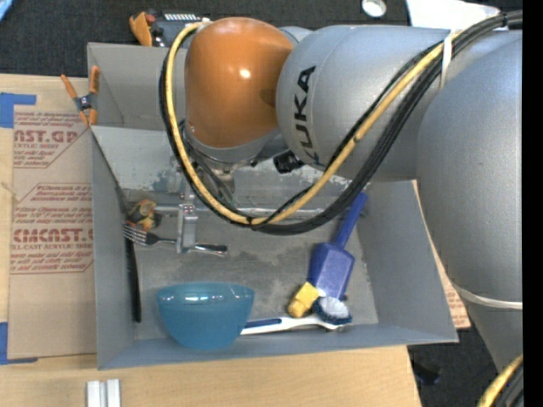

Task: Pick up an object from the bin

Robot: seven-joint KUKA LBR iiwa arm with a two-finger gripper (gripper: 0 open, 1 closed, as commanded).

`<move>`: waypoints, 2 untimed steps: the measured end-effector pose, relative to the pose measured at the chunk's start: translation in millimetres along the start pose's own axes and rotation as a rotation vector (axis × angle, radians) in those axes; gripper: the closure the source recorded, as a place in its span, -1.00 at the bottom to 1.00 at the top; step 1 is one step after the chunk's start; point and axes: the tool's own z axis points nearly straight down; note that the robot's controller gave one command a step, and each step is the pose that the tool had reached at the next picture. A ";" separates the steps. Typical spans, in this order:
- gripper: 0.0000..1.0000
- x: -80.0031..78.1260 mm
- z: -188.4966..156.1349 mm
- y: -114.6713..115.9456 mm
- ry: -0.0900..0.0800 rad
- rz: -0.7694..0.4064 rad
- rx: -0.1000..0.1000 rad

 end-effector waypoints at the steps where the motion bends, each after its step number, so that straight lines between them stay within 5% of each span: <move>1: -1.00 -2.0 -4.5 -1.3 -0.007 0.003 -0.001; 2: -1.00 2.1 74.5 -38.0 -0.010 0.106 -0.003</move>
Offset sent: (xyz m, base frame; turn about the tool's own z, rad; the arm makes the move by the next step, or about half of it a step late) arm -0.0075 -0.0777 -0.1565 0.2146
